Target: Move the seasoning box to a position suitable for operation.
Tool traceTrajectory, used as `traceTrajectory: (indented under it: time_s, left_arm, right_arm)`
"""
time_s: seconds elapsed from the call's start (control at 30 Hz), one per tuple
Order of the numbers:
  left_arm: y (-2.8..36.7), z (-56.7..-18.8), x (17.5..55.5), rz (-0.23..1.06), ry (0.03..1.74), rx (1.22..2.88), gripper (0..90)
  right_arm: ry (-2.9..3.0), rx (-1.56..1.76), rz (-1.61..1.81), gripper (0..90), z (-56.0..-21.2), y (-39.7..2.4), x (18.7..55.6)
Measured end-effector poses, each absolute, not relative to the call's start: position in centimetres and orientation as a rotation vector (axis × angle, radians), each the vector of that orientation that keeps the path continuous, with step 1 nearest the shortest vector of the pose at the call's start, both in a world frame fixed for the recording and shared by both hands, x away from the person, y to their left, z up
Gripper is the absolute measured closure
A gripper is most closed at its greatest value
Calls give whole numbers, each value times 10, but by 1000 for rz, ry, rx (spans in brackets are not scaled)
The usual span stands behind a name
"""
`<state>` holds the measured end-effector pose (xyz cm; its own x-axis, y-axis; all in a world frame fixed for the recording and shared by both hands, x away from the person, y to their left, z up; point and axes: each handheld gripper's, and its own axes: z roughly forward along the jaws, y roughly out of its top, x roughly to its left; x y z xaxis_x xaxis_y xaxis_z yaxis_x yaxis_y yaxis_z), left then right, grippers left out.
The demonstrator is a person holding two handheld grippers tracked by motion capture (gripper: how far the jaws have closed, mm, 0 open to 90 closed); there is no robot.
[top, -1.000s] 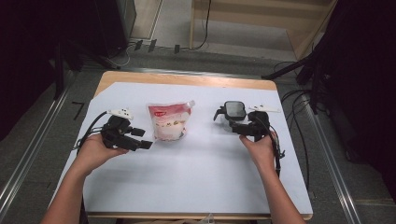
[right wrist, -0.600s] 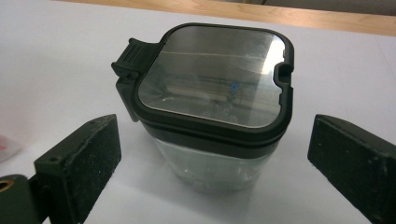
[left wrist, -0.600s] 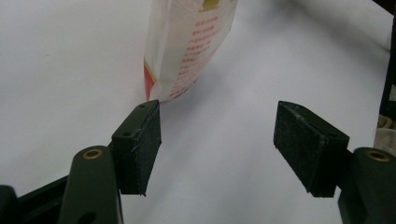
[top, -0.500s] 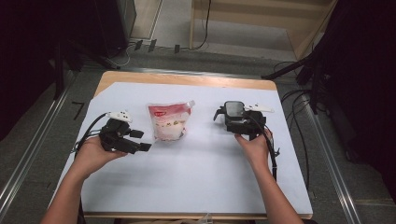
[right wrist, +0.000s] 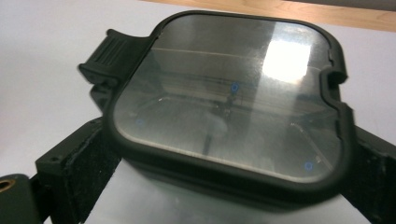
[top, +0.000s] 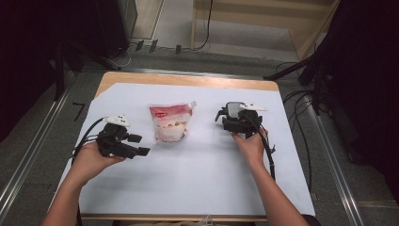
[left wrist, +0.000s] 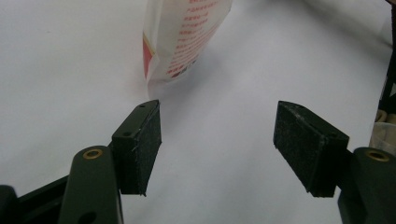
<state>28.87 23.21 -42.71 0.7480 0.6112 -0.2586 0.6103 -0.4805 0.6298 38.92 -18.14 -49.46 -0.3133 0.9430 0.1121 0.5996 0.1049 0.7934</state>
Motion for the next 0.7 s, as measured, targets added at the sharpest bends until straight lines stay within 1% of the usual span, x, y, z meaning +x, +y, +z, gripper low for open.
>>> traceTrajectory:
  time_s: [0.13, 0.47, 0.7]
  left_arm:
    - [233, -427, 287, 6, 920, 2206, 334]
    - [234, -430, 287, 5, 912, 2211, 353]
    - [233, -431, 287, 6, 906, 2212, 352]
  right_arm:
    - [1924, 1561, 1117, 31, -499, -180, 396]
    - [1929, 1504, 1084, 63, -502, -178, 404]
    - [1926, 1502, 1086, 67, -505, -178, 405]
